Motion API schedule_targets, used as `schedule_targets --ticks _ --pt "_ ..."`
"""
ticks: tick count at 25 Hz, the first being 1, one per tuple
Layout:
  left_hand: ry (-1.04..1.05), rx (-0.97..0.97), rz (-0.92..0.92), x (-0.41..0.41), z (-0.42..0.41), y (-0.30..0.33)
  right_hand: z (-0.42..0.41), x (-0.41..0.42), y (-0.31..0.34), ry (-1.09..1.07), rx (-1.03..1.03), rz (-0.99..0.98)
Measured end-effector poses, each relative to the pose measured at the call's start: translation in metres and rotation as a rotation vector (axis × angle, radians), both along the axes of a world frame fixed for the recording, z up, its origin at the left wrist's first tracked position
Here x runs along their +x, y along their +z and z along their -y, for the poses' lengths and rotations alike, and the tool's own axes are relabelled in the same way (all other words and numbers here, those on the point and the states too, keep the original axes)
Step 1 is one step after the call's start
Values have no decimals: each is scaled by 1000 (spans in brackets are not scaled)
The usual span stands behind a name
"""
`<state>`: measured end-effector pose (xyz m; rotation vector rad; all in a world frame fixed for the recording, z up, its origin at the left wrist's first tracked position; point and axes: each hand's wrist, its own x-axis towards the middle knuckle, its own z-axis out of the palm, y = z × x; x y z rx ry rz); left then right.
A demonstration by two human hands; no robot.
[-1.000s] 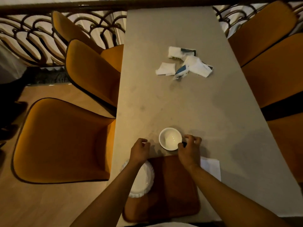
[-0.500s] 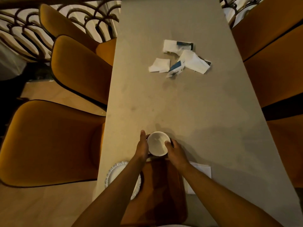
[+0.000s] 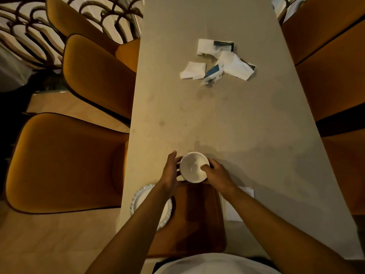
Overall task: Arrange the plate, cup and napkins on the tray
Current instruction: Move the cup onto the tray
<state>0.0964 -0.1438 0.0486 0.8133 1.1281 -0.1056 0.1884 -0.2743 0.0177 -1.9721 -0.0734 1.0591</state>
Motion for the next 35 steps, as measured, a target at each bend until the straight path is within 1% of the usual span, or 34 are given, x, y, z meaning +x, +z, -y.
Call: schedule_targets --ticks 4,8,17,25,28,33,35 --pt "13 -64 56 -32 12 6 22 -10 3 15 -7 -46" --pt "-94 -14 62 -48 28 2 42 -22 2 98 -23 -32" --pt "-124 -8 24 -51 47 -4 60 -24 -3 156 -46 -19" --pt "-138 -9 -9 -49 52 -8 67 -25 -5 163 -60 -21" --pt "-136 -5 -18 -50 54 -10 70 -28 -7 144 -51 -24" --pt "-108 1 8 -54 53 -7 78 -29 -11 35 -1 -14" --pt "-63 -7 8 -59 48 -6 83 -29 -14 -25 12 -18"
